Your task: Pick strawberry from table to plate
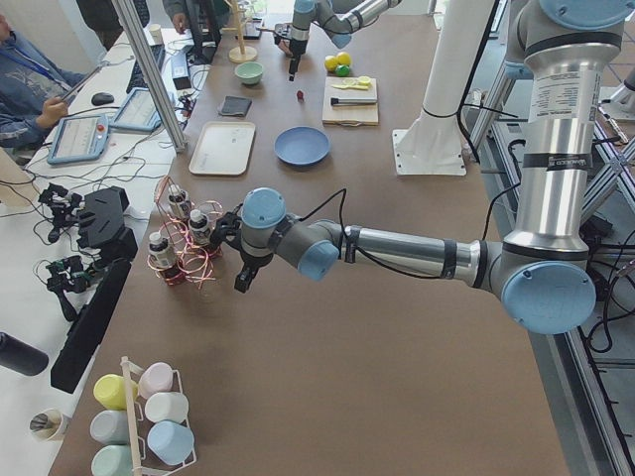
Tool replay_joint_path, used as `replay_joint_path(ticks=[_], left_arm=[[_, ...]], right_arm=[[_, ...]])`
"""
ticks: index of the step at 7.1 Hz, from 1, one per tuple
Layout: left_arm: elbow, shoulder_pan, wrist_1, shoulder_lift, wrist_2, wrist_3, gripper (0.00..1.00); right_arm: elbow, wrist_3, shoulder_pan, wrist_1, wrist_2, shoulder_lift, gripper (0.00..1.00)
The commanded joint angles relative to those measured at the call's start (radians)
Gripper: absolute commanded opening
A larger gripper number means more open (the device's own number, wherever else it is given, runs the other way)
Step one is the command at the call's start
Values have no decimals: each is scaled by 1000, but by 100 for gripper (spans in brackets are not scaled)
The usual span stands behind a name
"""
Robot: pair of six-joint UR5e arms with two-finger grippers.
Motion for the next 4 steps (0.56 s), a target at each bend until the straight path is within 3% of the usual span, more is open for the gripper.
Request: replay_joint_path(ticks=[1, 4], left_arm=[[65, -129, 133, 9, -67, 216, 98], [79, -129, 145, 55, -82, 222, 98]], right_arm=[[-20, 58, -80, 4, -66, 19, 96], [-64, 43, -108, 12, -77, 25, 93]])
